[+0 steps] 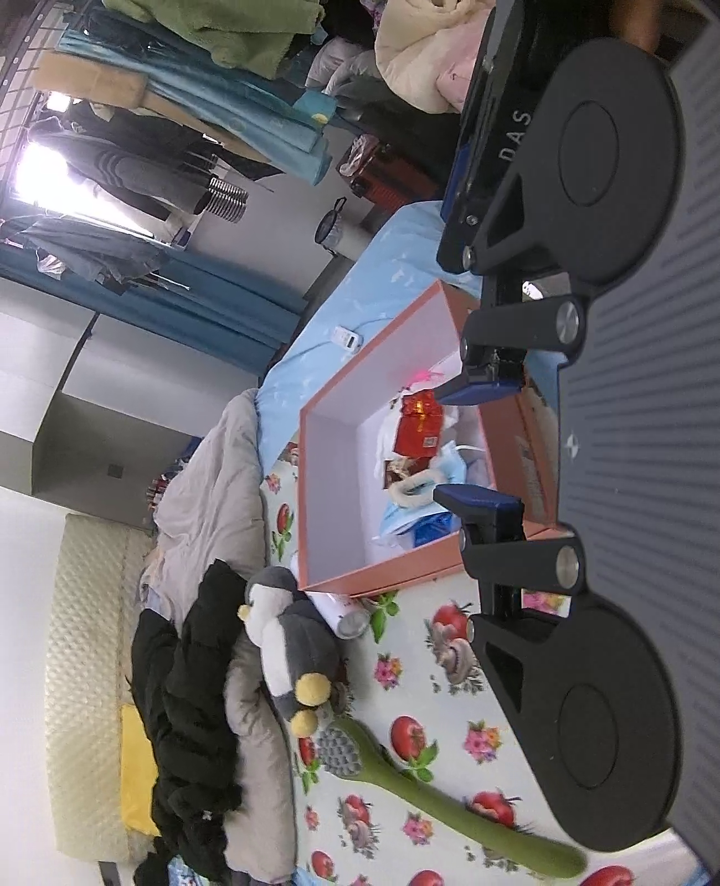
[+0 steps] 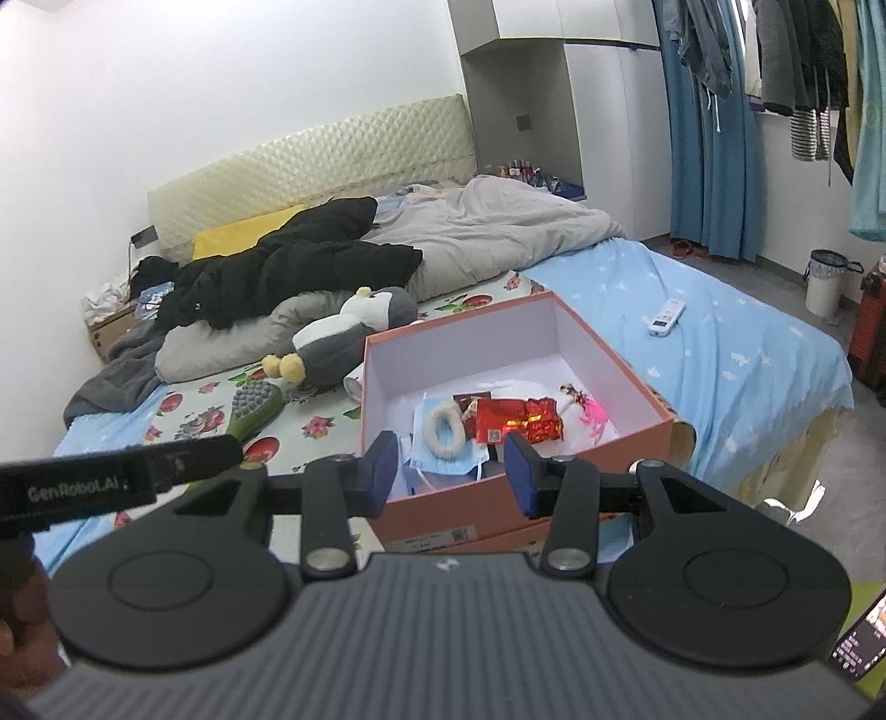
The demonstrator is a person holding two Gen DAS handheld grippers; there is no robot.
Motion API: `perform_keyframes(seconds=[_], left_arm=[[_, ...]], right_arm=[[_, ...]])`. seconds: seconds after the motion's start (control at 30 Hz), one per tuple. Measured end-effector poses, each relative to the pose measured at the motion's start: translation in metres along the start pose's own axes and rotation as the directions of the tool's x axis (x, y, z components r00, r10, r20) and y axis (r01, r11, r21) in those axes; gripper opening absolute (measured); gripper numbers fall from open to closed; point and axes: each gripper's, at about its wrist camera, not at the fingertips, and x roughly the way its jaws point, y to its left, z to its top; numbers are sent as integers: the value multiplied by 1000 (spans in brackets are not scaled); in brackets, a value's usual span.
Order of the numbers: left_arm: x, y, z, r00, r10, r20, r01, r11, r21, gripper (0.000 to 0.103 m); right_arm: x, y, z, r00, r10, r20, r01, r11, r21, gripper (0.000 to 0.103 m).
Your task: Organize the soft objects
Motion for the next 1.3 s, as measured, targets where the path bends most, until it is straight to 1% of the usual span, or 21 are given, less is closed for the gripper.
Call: perform_keyframes(seconds=[0.07, 0.27, 0.73, 0.9, 0.93, 0.97, 1.0, 1.03, 1.07, 1.1, 1.13, 1.2, 1.3], left_arm=[[-5, 0, -5, 1000, 7, -2, -7, 1000, -1, 36], [-14, 2, -9, 1000, 19, 5, -19, 1000, 6, 36], [-8, 4, -9, 1000, 25, -9, -26, 1000, -3, 36], [-4, 4, -10, 999, 41, -25, -41, 999, 2, 36], [-3, 5, -10, 999, 43, -32, -44, 999, -4, 37], [-1, 6, -10, 998, 45, -37, -45, 999, -8, 42], [1, 7, -10, 998, 46, -41, -47, 999, -12, 56], [2, 8, -9, 998, 50, -42, -51, 999, -19, 70], [3, 9, -9, 998, 56, -40, -57, 998, -23, 77], [3, 10, -8, 997, 64, -35, -65, 998, -22, 87], [4, 10, -7, 997, 72, -28, -73, 997, -16, 92], [4, 10, -6, 996, 81, -26, -82, 997, -8, 98], [6, 10, -5, 993, 118, -24, -118, 993, -3, 101]], right_arm=[[-3, 0, -4, 1000, -3, 8, 3, 1000, 1, 46], [-4, 3, -8, 1000, -25, -4, 25, 999, -27, 46], [0, 0, -10, 999, -43, -31, 41, 999, -33, 46], [5, -5, -7, 998, -50, -43, 48, 998, -47, 46], [6, -7, -6, 998, -52, -46, 50, 998, -49, 46], [7, -7, -6, 997, -58, -46, 56, 997, -49, 53], [7, -8, -6, 997, -56, -47, 54, 997, -51, 61], [8, -8, -6, 998, -51, -47, 48, 998, -50, 84], [9, -9, -6, 998, -45, -46, 43, 998, -43, 99], [9, -10, -7, 998, -42, -44, 41, 999, -34, 103], [9, -11, -7, 998, -46, -45, 45, 999, -30, 103], [12, -11, -8, 997, -54, -51, 53, 998, -33, 103], [13, -13, -9, 997, -50, -57, 50, 999, -14, 103]])
